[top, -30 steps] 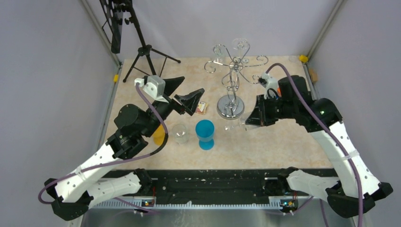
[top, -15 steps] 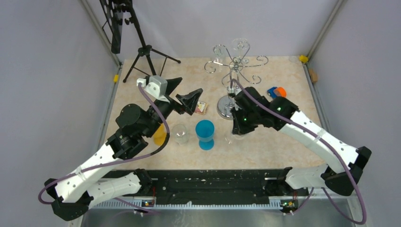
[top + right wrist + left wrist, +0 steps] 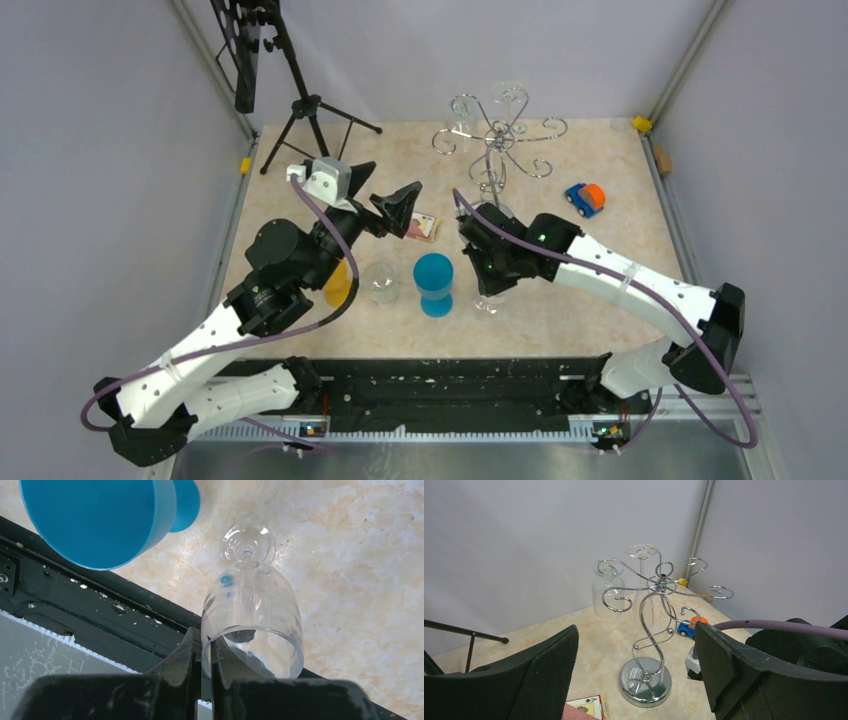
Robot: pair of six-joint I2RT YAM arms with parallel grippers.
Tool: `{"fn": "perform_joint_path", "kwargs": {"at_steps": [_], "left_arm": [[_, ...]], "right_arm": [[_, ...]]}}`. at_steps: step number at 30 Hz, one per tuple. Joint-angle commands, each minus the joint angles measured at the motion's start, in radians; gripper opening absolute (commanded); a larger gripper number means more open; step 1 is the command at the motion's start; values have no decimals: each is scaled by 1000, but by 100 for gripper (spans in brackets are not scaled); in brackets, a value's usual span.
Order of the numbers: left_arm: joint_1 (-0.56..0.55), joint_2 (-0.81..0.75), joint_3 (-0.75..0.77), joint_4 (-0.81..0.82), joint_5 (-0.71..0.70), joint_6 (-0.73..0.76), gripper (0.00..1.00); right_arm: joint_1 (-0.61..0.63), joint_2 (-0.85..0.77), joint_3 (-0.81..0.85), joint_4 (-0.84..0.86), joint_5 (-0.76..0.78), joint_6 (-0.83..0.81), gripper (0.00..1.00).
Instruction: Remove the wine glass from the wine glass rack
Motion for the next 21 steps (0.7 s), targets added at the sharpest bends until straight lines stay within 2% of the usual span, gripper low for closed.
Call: {"fn": "perform_joint_path", "kwargs": {"at_steps": [1,16,21], "left_arm": [[0,-14,0,35,-40,10,89],[0,-26,-8,38,-68,16,89],[0,-25,-8,36,-73,17,89]], "right_arm": [[22,7,1,82,35,10,0],[36,65,0,66,40,-1,0],[36,75,0,60,40,-2,10]]}}
